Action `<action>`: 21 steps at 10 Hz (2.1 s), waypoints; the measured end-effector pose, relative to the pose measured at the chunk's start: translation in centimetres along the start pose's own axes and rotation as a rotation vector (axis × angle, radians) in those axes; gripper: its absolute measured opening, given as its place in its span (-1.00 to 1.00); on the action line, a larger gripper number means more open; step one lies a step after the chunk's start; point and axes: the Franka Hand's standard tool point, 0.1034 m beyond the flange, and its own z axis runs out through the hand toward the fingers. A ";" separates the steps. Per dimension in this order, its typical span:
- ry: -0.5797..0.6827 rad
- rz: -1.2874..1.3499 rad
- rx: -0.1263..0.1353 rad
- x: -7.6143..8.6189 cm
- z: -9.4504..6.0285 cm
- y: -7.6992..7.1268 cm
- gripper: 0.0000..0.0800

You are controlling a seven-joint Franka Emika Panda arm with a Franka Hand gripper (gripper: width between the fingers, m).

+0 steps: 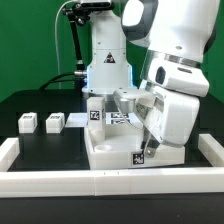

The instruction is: Assemble square table

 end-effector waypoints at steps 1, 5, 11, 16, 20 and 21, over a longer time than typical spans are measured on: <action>-0.003 0.017 0.002 0.3 -0.2 0.8 -0.84; -0.012 0.048 -0.010 0.6 -0.4 4.4 -0.84; -0.030 0.116 0.030 1.9 -1.0 5.5 -0.84; -0.059 0.112 0.121 1.6 -0.7 3.1 0.18; -0.069 0.111 0.148 1.5 -0.8 2.5 0.60; -0.069 0.112 0.148 1.4 -0.9 2.5 0.62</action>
Offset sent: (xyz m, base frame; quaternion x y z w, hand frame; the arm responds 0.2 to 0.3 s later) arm 0.0420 0.0202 -0.0009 0.0099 0.0332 0.0286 0.9990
